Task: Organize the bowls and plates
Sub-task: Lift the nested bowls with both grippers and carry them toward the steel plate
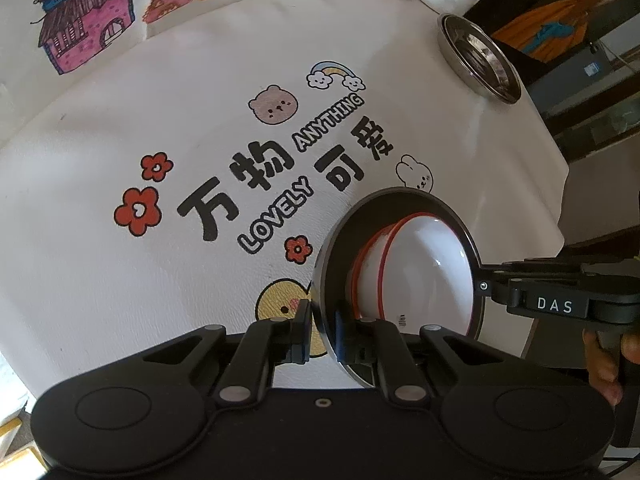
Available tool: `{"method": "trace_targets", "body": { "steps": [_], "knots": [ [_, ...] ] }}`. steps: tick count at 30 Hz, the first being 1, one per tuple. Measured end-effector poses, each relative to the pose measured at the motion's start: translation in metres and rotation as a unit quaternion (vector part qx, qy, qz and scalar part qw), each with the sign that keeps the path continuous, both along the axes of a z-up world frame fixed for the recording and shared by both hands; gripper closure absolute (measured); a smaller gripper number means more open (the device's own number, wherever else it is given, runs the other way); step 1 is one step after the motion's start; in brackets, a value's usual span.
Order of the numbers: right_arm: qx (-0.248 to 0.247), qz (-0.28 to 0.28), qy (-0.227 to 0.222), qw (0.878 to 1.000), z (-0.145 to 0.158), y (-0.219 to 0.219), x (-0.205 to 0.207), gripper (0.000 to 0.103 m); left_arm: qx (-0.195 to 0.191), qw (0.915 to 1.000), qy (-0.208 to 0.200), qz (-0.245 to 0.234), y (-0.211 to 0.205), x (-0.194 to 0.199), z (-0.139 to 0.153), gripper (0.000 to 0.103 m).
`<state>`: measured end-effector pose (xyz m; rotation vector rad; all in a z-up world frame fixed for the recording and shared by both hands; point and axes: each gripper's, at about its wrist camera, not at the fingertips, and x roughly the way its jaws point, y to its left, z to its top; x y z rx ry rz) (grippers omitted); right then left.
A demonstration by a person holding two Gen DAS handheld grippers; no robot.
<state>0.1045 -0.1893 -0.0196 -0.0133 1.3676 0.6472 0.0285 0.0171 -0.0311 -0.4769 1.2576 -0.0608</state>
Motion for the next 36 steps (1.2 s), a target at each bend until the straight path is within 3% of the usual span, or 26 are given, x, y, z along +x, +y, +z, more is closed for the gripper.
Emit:
{"method": "trace_targets", "body": {
  "steps": [15, 36],
  "knots": [
    [0.010, -0.042, 0.001, 0.999, 0.008, -0.023, 0.025, 0.095, 0.003, 0.9998, 0.004, 0.018, -0.016, 0.029, 0.007, 0.095],
    [0.013, -0.081, -0.018, 0.996, 0.022, -0.097, 0.131, 0.095, 0.002, 0.9996, -0.023, 0.013, -0.079, 0.153, 0.027, 0.095]
  ]
}}
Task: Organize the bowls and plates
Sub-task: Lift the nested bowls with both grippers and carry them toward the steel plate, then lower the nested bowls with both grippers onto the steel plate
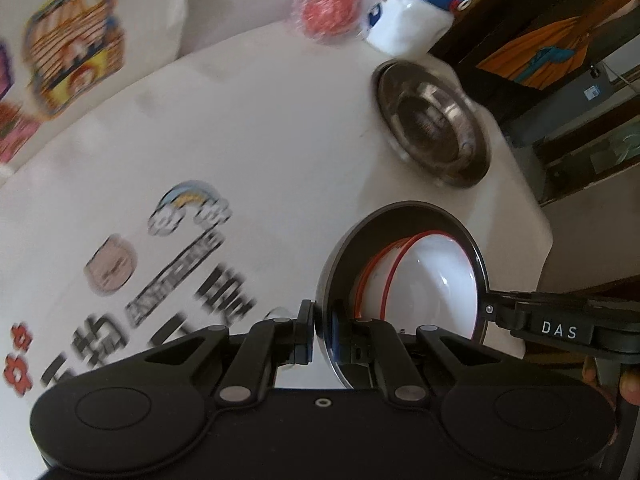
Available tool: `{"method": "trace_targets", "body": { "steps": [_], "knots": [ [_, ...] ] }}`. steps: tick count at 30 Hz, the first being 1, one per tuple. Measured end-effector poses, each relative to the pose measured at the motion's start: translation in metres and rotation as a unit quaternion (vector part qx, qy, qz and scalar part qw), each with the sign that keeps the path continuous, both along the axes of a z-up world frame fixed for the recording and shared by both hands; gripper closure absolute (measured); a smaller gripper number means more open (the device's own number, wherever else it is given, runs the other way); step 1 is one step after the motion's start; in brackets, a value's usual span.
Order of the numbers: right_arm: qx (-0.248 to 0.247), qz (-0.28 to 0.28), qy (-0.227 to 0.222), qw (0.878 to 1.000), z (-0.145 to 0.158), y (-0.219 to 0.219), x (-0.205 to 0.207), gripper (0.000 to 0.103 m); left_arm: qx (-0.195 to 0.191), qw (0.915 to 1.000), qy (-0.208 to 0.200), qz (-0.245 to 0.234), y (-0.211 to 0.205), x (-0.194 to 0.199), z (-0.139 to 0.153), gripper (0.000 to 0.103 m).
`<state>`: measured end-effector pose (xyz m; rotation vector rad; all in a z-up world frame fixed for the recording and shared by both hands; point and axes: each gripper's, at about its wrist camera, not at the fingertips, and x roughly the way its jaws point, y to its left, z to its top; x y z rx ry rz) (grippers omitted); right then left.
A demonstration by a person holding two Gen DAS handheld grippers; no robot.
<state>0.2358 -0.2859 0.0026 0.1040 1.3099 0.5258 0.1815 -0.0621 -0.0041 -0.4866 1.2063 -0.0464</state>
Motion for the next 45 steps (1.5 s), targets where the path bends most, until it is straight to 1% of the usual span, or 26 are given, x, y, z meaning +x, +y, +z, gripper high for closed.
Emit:
{"method": "trace_targets", "body": {
  "steps": [9, 14, 19, 26, 29, 45],
  "knots": [
    [0.001, -0.017, -0.016, 1.000, 0.013, -0.032, 0.051, 0.095, -0.003, 0.9997, -0.023, 0.007, -0.028, 0.061, 0.014, 0.095],
    [-0.001, -0.026, -0.025, 0.999, 0.015, -0.043, 0.078, 0.095, 0.000, 0.9993, -0.036, 0.006, -0.041, 0.093, 0.016, 0.095],
    [-0.002, -0.031, -0.032, 0.999, 0.013, -0.048, 0.103, 0.095, 0.002, 0.9991, -0.040, 0.011, -0.047, 0.120, 0.013, 0.095],
    [0.001, -0.032, -0.037, 0.999, 0.008, -0.048, 0.131, 0.095, 0.008, 0.9988, -0.045, 0.016, -0.047, 0.146, 0.011, 0.095],
    [0.002, -0.031, -0.037, 0.999, 0.006, -0.048, 0.139, 0.095, 0.012, 0.9987, -0.046, 0.018, -0.048, 0.151, 0.010, 0.095],
    [0.001, -0.036, -0.031, 0.999, -0.014, -0.045, 0.163, 0.095, 0.023, 0.9986, -0.038, 0.027, -0.048, 0.183, -0.007, 0.095]
  ]
}}
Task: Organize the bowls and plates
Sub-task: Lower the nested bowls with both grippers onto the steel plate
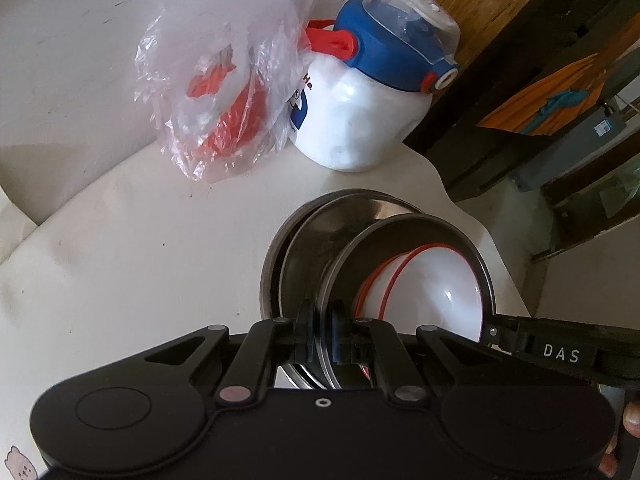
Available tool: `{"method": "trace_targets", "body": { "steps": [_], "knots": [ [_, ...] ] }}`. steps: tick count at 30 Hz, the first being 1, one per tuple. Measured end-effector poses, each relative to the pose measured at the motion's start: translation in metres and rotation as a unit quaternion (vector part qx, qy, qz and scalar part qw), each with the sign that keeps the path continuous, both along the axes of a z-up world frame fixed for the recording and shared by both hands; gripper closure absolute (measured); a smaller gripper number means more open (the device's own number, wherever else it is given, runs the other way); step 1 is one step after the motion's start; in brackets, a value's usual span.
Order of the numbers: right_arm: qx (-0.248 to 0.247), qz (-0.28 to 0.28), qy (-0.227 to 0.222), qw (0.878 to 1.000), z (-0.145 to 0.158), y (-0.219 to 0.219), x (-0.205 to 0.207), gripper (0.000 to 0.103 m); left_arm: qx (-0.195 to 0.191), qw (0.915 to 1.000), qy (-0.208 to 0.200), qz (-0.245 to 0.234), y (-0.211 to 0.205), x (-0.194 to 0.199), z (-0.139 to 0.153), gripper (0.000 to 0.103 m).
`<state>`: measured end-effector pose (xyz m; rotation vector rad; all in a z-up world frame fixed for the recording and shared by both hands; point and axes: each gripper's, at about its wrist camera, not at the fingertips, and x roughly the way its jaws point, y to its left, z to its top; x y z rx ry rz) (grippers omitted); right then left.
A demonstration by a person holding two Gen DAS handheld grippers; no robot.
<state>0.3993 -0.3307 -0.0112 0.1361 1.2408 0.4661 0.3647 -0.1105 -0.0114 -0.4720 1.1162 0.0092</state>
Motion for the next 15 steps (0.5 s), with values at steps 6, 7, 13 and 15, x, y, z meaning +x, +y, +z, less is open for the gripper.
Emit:
{"method": "trace_targets", "body": {
  "steps": [6, 7, 13, 15],
  "knots": [
    [0.002, -0.002, 0.004, 1.000, -0.0039, 0.0018, 0.0037, 0.095, 0.006, 1.0000, 0.001, 0.001, 0.0012, 0.0043, -0.0018, 0.095],
    [0.003, -0.002, 0.005, 1.000, -0.0045, 0.0022, 0.0033, 0.095, 0.006, 1.0000, 0.001, 0.002, 0.0016, 0.0038, -0.0019, 0.095],
    [0.003, -0.003, 0.007, 1.000, -0.0060, 0.0048, 0.0036, 0.095, 0.007, 1.0000, 0.004, 0.005, 0.0048, 0.0037, -0.0041, 0.096],
    [0.003, -0.003, 0.007, 1.000, -0.0065, 0.0052, 0.0047, 0.095, 0.007, 0.9999, 0.004, 0.006, 0.0046, 0.0045, -0.0041, 0.096]
  ]
}}
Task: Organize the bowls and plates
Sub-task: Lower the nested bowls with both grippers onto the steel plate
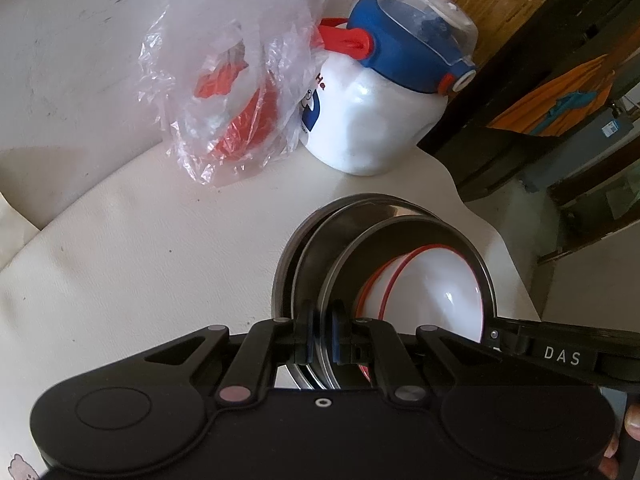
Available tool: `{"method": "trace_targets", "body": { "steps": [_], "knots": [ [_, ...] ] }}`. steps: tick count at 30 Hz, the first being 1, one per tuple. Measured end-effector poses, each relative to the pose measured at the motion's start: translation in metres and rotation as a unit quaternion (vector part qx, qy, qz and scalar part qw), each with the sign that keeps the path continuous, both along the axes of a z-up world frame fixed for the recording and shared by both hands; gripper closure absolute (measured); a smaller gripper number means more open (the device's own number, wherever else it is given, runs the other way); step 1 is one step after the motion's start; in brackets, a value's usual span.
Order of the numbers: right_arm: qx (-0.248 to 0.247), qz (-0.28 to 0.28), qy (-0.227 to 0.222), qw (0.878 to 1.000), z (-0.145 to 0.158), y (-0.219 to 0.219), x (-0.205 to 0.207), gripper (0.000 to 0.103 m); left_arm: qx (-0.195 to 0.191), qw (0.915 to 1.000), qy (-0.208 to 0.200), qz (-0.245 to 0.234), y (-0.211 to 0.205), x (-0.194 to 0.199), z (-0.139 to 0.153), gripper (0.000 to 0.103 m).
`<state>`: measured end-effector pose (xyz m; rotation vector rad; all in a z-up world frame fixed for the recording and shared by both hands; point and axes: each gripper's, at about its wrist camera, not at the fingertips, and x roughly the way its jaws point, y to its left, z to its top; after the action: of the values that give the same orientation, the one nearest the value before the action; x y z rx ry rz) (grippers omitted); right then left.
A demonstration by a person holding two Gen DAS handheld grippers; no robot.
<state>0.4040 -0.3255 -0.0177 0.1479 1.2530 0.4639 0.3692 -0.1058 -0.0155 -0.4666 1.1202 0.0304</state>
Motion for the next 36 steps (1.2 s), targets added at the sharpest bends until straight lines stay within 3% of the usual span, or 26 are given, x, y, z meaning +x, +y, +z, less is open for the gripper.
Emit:
{"method": "trace_targets", "body": {
  "steps": [18, 36],
  "knots": [
    [0.000, -0.011, 0.002, 1.000, -0.0035, 0.0019, 0.0055, 0.094, 0.001, 1.0000, 0.002, 0.003, 0.0011, 0.0036, -0.0013, 0.095],
    [0.006, -0.019, -0.023, 1.000, -0.0036, 0.0007, -0.0010, 0.093, 0.008, 0.9998, -0.008, 0.015, -0.0016, -0.0009, -0.0008, 0.095]
  ]
}}
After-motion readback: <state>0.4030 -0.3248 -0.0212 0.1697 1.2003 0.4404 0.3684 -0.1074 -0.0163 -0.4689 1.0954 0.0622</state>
